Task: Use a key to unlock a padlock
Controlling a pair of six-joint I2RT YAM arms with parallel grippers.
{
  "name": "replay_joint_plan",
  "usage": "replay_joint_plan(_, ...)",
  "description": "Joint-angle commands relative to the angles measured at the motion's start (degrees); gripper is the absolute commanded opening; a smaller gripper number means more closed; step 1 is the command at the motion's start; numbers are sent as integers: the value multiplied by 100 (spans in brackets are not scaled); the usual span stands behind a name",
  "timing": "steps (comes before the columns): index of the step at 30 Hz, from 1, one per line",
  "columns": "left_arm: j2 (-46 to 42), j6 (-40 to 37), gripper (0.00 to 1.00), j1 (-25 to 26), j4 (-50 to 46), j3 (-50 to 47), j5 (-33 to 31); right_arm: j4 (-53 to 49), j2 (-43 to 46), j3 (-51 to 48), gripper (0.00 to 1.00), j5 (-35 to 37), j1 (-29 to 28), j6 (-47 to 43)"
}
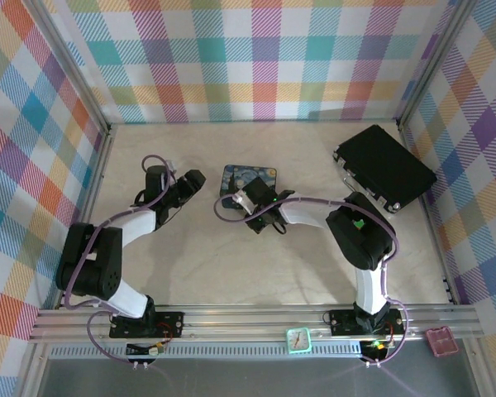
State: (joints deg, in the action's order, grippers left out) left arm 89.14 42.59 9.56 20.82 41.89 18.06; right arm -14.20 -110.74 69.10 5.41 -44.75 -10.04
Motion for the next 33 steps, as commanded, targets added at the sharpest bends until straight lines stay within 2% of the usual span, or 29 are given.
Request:
replay_joint_plan(1,247,-45,70,168,521,211,326,-41,135,132,0,-581,28,-453)
replay_joint_plan(10,856,57,67,635,818,446,505,-88,26,448,0,-852,41,-571)
replay_joint_plan(27,1011,262,64,1087,976,461,575,-263,-668,1358,0,-848,116,-466)
replay_joint_plan(33,860,420,64,1109,1072,322,533,-571,-712,1634,0,-1830,312,548)
